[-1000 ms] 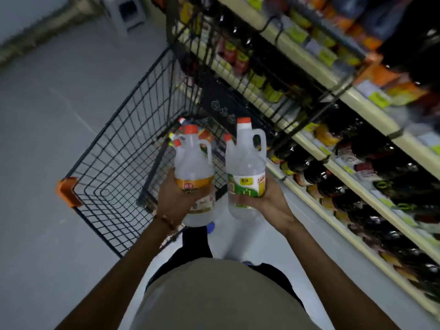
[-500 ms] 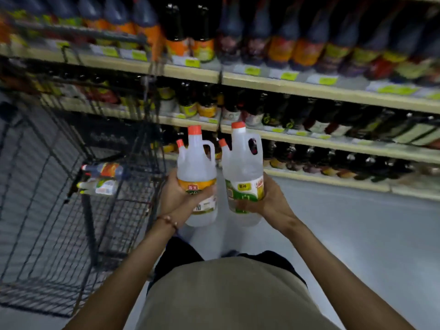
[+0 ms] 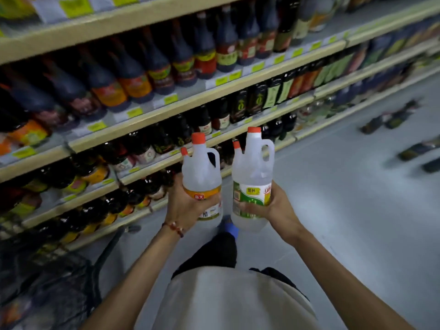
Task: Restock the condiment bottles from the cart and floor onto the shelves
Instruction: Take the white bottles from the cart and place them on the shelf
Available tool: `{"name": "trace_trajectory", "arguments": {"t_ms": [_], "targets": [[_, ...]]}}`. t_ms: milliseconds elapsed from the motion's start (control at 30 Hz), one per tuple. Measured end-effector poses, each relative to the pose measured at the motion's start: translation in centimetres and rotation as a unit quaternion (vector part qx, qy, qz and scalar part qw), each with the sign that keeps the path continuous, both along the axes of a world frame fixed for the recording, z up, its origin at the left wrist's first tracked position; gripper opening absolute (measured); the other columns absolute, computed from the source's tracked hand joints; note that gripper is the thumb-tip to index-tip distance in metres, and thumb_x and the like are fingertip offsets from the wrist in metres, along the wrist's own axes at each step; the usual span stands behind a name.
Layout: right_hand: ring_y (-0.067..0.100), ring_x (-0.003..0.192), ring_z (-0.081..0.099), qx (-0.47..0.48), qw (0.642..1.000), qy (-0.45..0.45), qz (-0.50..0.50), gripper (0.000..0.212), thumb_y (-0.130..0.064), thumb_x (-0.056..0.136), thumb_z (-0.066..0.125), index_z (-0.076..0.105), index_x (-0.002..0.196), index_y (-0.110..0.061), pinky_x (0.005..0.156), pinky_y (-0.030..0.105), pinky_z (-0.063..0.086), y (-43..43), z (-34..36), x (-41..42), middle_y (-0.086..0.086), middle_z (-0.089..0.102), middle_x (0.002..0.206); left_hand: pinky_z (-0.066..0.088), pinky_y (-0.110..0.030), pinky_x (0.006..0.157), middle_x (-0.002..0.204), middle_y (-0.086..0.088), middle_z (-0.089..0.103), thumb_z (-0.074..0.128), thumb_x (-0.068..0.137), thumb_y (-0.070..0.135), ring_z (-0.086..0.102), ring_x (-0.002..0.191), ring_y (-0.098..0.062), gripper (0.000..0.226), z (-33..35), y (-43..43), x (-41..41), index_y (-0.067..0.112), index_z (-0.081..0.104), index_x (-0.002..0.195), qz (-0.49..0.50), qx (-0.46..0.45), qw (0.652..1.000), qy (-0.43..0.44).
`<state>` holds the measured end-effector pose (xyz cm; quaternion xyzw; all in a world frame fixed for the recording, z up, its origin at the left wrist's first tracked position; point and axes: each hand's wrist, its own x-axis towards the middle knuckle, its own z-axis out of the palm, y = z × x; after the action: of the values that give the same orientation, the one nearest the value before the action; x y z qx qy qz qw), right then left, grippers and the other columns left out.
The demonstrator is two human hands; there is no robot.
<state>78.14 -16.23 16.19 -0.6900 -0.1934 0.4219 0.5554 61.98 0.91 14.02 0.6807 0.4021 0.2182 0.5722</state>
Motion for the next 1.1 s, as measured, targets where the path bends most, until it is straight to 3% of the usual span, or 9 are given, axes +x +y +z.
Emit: {"name": "trace_trajectory", "arguments": {"t_ms": [167,367,567,667,733,933,1100], "targets": [[0.017,0.101,0.076,-0.013,0.997,-0.020,-0.080,0.069,-0.001,0.068,0.093,0.062,0.128,-0.017,0.083,0.031,0.062,-1.6,0.4,7.7,-0.002,0.078,0.114,0.062,-0.036,0.087,0.120,-0.001,0.072,0.095,0.053,0.039,0.071,0.106,-0.015,0.093,-0.1,1.1,10.5,0.016,0.054,0.133,-0.075,-0.016,0.997,-0.007],[0.013,0.099,0.075,-0.038,0.989,-0.027,-0.137,0.072,-0.001,0.066,0.094,0.060,0.126,-0.020,0.078,0.025,0.061,-3.3,1.3,18.3,-0.006,0.078,0.111,0.060,-0.025,0.084,0.122,0.003,0.070,0.093,0.046,0.041,0.070,0.106,-0.008,0.101,0.8,0.6,24.4,0.019,0.051,0.135,-0.130,-0.054,0.989,-0.041],[0.013,0.101,0.075,-0.040,0.981,-0.035,-0.186,0.078,-0.001,0.064,0.095,0.057,0.129,-0.020,0.076,0.021,0.060,-4.7,2.8,28.0,-0.005,0.076,0.113,0.059,-0.037,0.092,0.127,0.005,0.069,0.095,0.047,0.039,0.068,0.112,-0.013,0.101,2.0,0.7,36.7,0.025,0.051,0.137,-0.177,-0.062,0.981,-0.048],[0.011,0.096,0.075,-0.037,0.973,-0.028,-0.226,0.073,0.003,0.063,0.094,0.059,0.124,-0.021,0.073,0.019,0.059,-5.5,3.1,31.6,-0.009,0.078,0.107,0.058,-0.036,0.093,0.130,0.003,0.067,0.095,0.050,0.038,0.068,0.115,-0.014,0.102,2.5,0.7,41.8,0.023,0.050,0.140,-0.206,-0.055,0.976,-0.040],[0.009,0.091,0.076,-0.031,0.968,-0.023,-0.249,0.068,0.007,0.064,0.092,0.062,0.119,-0.020,0.071,0.018,0.058,-6.3,3.1,34.2,-0.011,0.079,0.102,0.058,-0.043,0.095,0.130,0.001,0.068,0.097,0.053,0.035,0.068,0.116,-0.018,0.100,2.4,0.6,45.4,0.021,0.051,0.140,-0.226,-0.049,0.972,-0.030],[0.008,0.086,0.077,-0.005,0.960,-0.018,-0.281,0.062,0.010,0.065,0.091,0.063,0.112,-0.020,0.070,0.018,0.058,-8.0,2.4,42.4,-0.012,0.080,0.095,0.058,-0.046,0.095,0.129,0.003,0.066,0.097,0.049,0.036,0.066,0.117,-0.018,0.101,2.9,-1.8,54.5,0.028,0.051,0.138,-0.238,-0.020,0.971,-0.010],[0.009,0.094,0.076,0.005,0.970,-0.038,-0.240,0.069,-0.003,0.062,0.096,0.062,0.118,-0.024,0.073,0.020,0.059,-10.7,1.8,51.8,-0.013,0.078,0.104,0.060,-0.041,0.090,0.121,0.003,0.066,0.094,0.039,0.048,0.067,0.109,-0.015,0.101,3.2,-5.3,62.6,0.025,0.052,0.128,-0.200,0.020,0.979,0.004]]}}
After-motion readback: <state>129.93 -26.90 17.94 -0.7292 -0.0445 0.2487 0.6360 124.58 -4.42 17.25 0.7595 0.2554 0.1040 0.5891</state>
